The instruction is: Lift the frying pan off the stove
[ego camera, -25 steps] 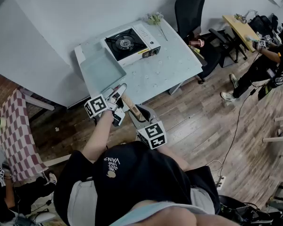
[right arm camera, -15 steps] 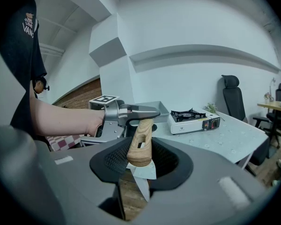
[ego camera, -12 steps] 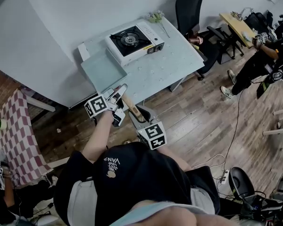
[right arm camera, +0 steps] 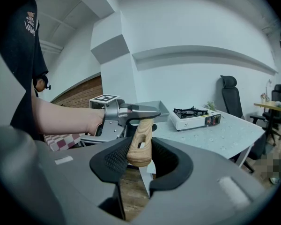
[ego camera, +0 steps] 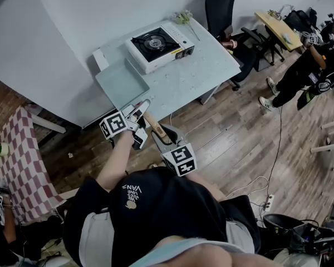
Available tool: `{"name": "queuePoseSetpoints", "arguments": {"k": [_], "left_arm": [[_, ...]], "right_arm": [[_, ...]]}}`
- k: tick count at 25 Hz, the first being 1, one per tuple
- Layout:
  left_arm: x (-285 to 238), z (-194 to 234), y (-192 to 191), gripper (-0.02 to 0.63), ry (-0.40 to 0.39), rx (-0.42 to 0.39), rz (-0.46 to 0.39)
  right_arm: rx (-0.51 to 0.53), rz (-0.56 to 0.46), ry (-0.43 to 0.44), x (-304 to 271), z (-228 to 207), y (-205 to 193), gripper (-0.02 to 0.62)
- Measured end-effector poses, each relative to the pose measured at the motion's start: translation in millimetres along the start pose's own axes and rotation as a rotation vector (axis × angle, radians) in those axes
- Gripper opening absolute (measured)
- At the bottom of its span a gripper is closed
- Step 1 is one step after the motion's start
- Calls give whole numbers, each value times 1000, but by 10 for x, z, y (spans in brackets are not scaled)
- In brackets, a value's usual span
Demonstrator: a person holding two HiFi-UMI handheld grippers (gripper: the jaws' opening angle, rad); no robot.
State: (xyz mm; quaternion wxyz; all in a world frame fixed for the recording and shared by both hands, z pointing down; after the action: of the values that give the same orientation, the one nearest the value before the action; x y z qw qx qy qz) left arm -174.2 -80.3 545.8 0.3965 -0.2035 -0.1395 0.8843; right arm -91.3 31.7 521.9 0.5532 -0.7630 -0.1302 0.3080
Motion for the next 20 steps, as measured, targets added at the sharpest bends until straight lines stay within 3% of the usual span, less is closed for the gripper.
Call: {"name": "queuePoseSetpoints", "arguments": {"k": [20], "left_arm": [[97, 50, -106, 206, -10, 4, 15]], "right_arm": [[-1, 16, -25, 38, 129, -96, 132]]}}
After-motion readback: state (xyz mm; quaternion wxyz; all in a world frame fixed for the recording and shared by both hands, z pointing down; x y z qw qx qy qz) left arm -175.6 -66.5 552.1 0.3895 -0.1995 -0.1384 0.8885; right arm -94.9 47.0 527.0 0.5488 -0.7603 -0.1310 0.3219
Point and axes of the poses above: the fingertips, and each gripper's own axes: x backward along the fingers, z to its left, y out of its top, the point moved 3 cm from there along x, backward along the fingers, and after that the axes turned 10 degrees about y, right-handed, at the moved point
